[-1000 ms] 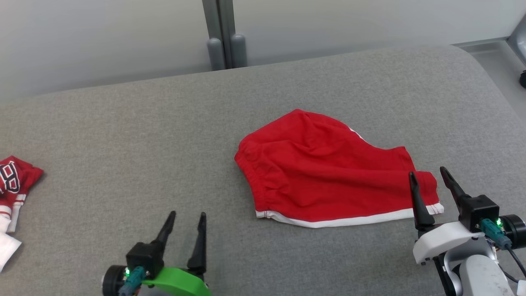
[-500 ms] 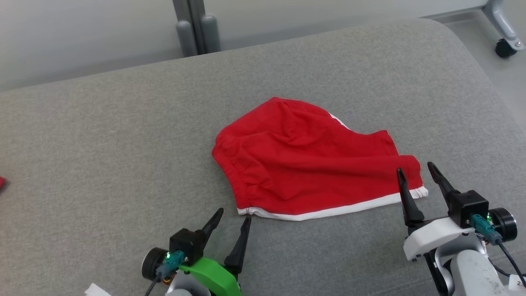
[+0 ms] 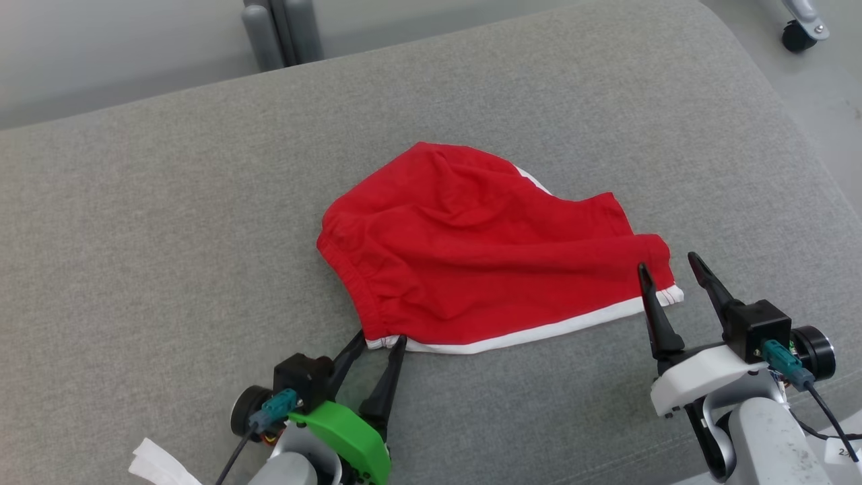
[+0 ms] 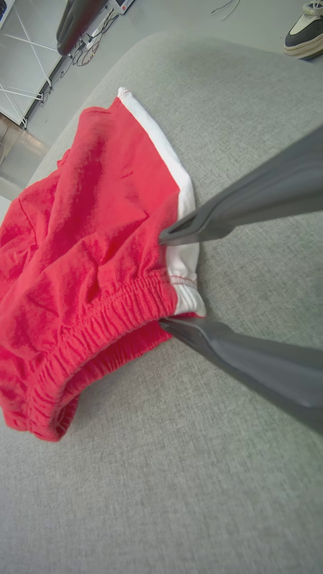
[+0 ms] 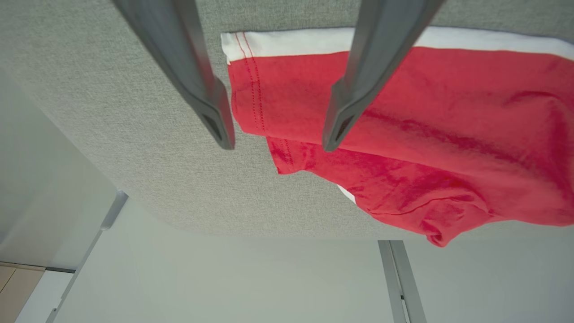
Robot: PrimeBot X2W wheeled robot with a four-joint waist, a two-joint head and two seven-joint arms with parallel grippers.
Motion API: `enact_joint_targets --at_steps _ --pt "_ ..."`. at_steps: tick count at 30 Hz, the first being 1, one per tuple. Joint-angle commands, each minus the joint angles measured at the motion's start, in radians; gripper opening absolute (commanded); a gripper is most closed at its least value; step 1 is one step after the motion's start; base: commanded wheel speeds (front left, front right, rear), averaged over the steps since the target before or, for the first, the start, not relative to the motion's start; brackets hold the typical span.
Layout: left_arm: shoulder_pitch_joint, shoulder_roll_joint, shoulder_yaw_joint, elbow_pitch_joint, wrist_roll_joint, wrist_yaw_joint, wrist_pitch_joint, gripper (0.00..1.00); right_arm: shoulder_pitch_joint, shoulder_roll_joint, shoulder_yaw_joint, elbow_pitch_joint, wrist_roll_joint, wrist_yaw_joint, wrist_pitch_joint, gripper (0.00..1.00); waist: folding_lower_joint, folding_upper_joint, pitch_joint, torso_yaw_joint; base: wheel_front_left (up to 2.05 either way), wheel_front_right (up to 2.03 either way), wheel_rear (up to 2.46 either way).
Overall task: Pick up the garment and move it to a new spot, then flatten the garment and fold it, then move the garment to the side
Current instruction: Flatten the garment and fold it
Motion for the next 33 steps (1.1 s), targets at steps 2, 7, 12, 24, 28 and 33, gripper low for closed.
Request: enact_joint_targets --at_steps 2,7,12,24,28,33 --pt "-0.025 0.012 -0.003 -0.001 -0.015 -0.003 0.000 0.44 -0.012 -0.002 0.004 -0.002 0.008 -0.001 0.000 1.00 0.0000 -0.0001 0.006 -0.004 0.00 0.00 0.00" --pt "-0.035 0.015 0.003 0.003 -0.044 -0.003 0.001 0.00 -0.009 -0.002 0.006 0.002 0.011 -0.001 0.000 1.00 0.0000 -0.0001 0.006 0.000 0.00 0.00 0.00" --pt "-0.008 0.025 0.053 -0.003 -0.051 -0.002 0.000 0.00 0.009 -0.002 -0.003 0.017 0.018 -0.001 0.000 1.00 0.0000 -0.0001 -0.007 0.026 0.00 0.00 0.00" --pt "0.089 0.036 0.151 -0.021 -0.015 -0.002 0.000 0.00 0.060 -0.003 0.027 0.154 0.063 -0.001 0.000 1.00 0.0000 -0.0001 -0.048 0.101 0.00 0.00 0.00" --pt "0.112 0.027 0.158 -0.022 -0.006 -0.002 0.000 0.00 0.085 -0.003 0.062 0.191 0.092 -0.001 0.000 1.00 0.0000 -0.0001 -0.054 0.115 0.00 0.00 0.00" --pt "0.118 0.019 0.156 -0.018 -0.002 -0.002 0.000 0.00 0.122 -0.003 0.093 0.207 0.105 -0.001 0.000 1.00 0.0000 -0.0001 -0.059 0.121 0.00 0.00 0.00"
